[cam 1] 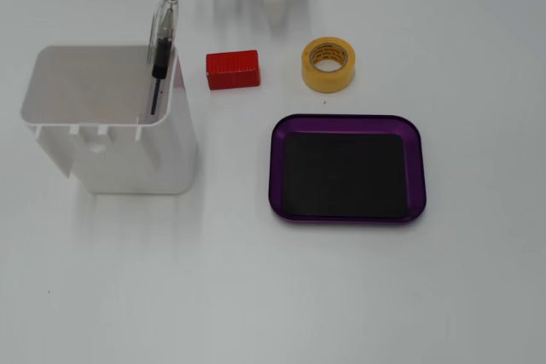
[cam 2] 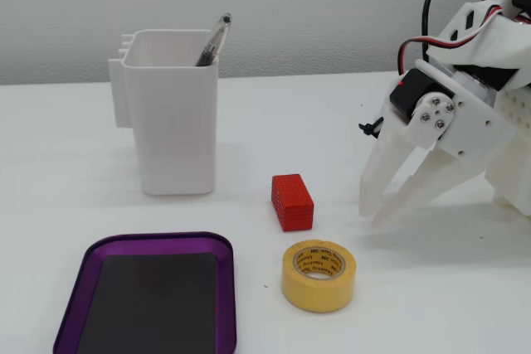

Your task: Pick up the yellow tape and place it in the box.

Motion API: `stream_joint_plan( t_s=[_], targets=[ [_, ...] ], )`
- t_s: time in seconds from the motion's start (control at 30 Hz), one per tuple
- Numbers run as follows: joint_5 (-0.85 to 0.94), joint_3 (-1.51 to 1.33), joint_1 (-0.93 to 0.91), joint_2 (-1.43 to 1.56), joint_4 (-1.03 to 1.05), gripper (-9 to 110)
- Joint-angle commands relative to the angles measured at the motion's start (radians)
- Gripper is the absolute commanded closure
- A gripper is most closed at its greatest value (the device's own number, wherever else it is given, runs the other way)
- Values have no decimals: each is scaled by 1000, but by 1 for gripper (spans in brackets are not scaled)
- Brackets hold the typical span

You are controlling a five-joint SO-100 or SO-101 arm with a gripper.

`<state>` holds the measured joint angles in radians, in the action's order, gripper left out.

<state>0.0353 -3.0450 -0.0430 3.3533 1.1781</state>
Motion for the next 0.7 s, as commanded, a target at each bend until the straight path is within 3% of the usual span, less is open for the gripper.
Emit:
stream_joint_plan(
  t_s=[0.0,0.27,0.43,0.67],
  targets=[
    [100,35,64,81,-198,102],
    [101,52,55,80,-184,102],
    [110,258,37,21,-112,102],
    [117,641,29,-512,-46,102]
  ],
)
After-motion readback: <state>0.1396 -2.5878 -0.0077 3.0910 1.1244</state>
